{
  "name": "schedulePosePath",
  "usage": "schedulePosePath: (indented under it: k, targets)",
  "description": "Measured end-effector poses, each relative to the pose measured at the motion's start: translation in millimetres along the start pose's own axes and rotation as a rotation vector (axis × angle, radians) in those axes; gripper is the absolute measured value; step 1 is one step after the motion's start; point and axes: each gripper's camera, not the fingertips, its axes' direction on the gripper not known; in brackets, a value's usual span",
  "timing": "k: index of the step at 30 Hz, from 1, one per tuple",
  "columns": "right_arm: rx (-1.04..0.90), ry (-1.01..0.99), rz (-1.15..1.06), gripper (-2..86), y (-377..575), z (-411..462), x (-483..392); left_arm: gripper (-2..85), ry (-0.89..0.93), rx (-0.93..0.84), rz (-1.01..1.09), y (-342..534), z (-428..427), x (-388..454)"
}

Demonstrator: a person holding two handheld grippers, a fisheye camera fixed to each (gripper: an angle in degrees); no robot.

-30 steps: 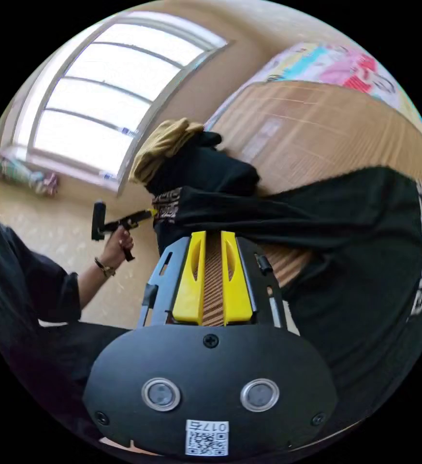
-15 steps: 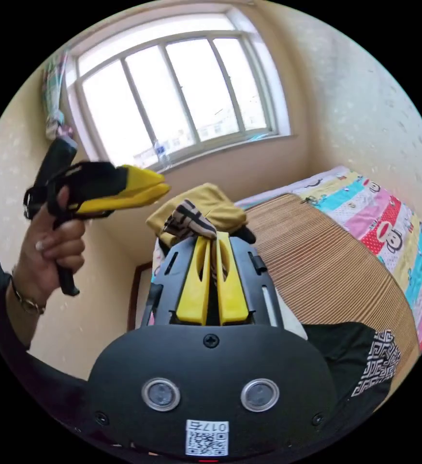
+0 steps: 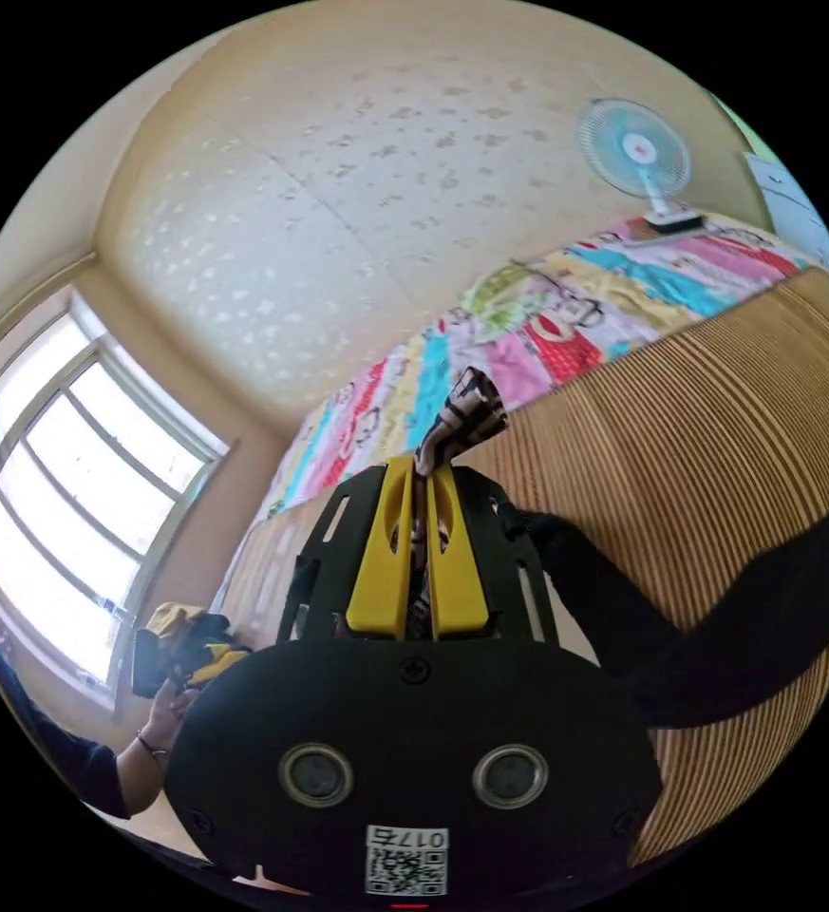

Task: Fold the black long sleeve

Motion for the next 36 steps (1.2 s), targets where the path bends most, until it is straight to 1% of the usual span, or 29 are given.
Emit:
schedulePosePath:
  k: [2,5,8,9,10,11,12,14,15,16,17,19,20,22,23,24,25,27,28,30,33,35,36]
  targets:
    - [-0.076,0.054,0.076,2.4,13,7,43,15.2,0.020,-0.022,-0.030,-15,40,-14]
    - [-0.144,0.050,0.151,3.7,26,16,70,15.8,0.047,-0.014,-0.046,-43,85,-25]
    - [-0.130,0.046,0.212,6.6,23,7,78,14.7,-0.008,-0.029,0.003,-69,108,-16]
    - [-0.120,0.049,0.224,7.0,21,3,78,13.8,-0.077,-0.022,0.017,-76,109,-8]
    - [-0.097,0.048,0.240,7.0,16,-5,79,12.8,-0.148,0.000,0.038,-80,106,0]
    - [-0.089,0.046,0.257,6.6,10,-10,80,10.3,-0.175,0.012,0.056,-82,104,4]
    - [-0.089,0.044,0.265,6.3,6,-12,80,5.4,-0.211,0.024,0.099,-87,99,10]
    - [-0.102,0.037,0.315,3.9,-9,-18,83,1.2,-0.214,0.035,0.157,-96,86,12]
    - [-0.105,0.025,0.326,3.6,-13,-20,83,0.6,-0.168,0.028,0.188,-105,77,8]
    - [-0.103,-0.026,0.332,2.9,-21,-26,78,0.1,-0.097,0.009,0.211,-117,69,-3]
    - [-0.088,-0.081,0.330,2.6,-26,-34,68,0.0,-0.065,0.007,0.209,-123,64,-11]
    - [-0.084,-0.125,0.315,2.4,-29,-44,45,-0.3,0.075,0.013,0.136,-147,47,-59]
    - [-0.094,-0.124,0.299,2.5,-28,-49,29,-0.2,0.114,0.009,0.108,-153,45,-75]
    - [-0.115,-0.084,0.278,2.9,-21,-54,14,0.3,0.275,-0.032,-0.017,-172,47,-135]
    - [-0.149,-0.047,0.267,3.4,-15,-51,10,0.5,0.282,-0.031,-0.053,-174,47,-148]
    - [-0.177,-0.028,0.273,3.9,-11,-48,11,1.4,0.260,-0.026,-0.112,-175,47,-164]
    - [-0.231,0.004,0.316,4.8,-2,-42,18,3.5,0.248,-0.028,-0.128,-176,47,-167]
    - [-0.245,-0.010,0.385,6.7,9,-43,29,8.4,0.228,-0.028,-0.102,-177,45,-155]
    - [-0.220,-0.061,0.412,7.0,12,-49,34,11.5,0.182,-0.015,-0.080,-175,40,-141]
    - [-0.180,-0.093,0.441,7.3,13,-61,34,12.8,0.094,0.004,-0.087,-164,34,-124]
    - [-0.152,-0.061,0.467,7.3,6,-75,28,13.0,0.034,-0.006,-0.119,-140,40,-106]
    - [-0.154,-0.073,0.513,5.7,-1,-75,26,11.3,-0.003,-0.045,-0.140,-126,52,-101]
    - [-0.158,-0.064,0.527,5.0,-4,-74,25,9.1,-0.027,-0.067,-0.137,-120,58,-98]
